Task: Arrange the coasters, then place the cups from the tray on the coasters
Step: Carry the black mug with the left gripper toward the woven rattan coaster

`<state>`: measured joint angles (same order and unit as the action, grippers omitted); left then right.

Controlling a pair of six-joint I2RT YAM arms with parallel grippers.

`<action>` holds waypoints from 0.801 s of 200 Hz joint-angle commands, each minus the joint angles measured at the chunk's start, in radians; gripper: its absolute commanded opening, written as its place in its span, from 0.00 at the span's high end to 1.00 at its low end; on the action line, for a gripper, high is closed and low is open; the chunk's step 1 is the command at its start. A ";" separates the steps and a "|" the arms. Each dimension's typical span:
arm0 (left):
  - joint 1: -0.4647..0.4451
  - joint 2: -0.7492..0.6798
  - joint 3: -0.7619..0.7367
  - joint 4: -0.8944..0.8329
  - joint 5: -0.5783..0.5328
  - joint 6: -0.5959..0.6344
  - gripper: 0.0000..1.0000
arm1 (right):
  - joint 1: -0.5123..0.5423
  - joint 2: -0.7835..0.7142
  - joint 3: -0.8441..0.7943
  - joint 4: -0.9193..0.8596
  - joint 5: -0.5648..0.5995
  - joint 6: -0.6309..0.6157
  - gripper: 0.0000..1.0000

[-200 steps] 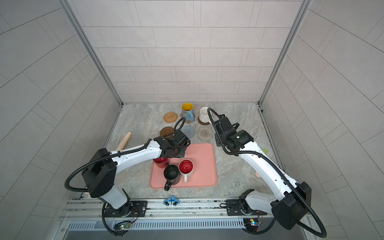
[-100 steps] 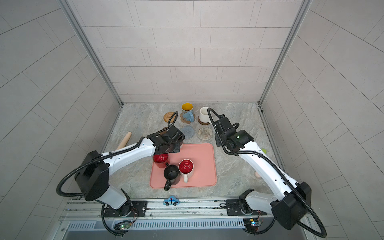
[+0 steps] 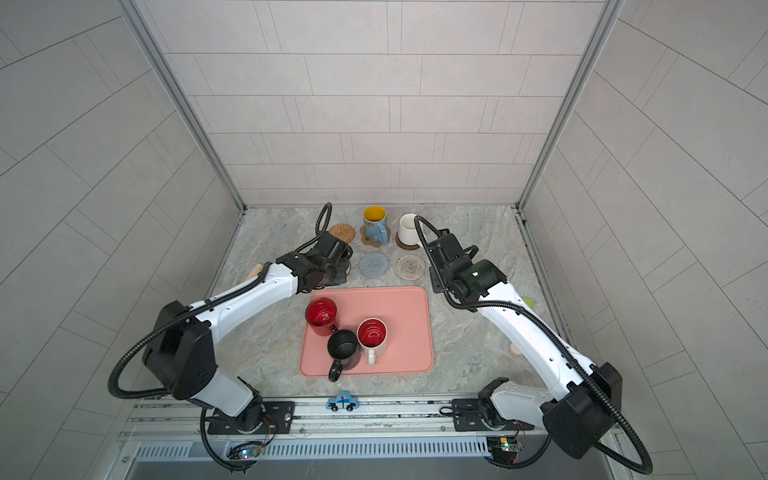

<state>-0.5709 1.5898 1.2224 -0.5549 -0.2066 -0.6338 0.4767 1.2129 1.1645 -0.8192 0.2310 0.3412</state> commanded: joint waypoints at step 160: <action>0.154 0.438 0.553 0.061 -0.136 -0.075 1.00 | -0.003 0.003 -0.013 -0.021 0.034 -0.008 0.56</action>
<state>-0.4355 2.0148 1.6917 -0.5346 -0.2825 -0.6750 0.4767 1.2167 1.1645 -0.8196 0.2462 0.3405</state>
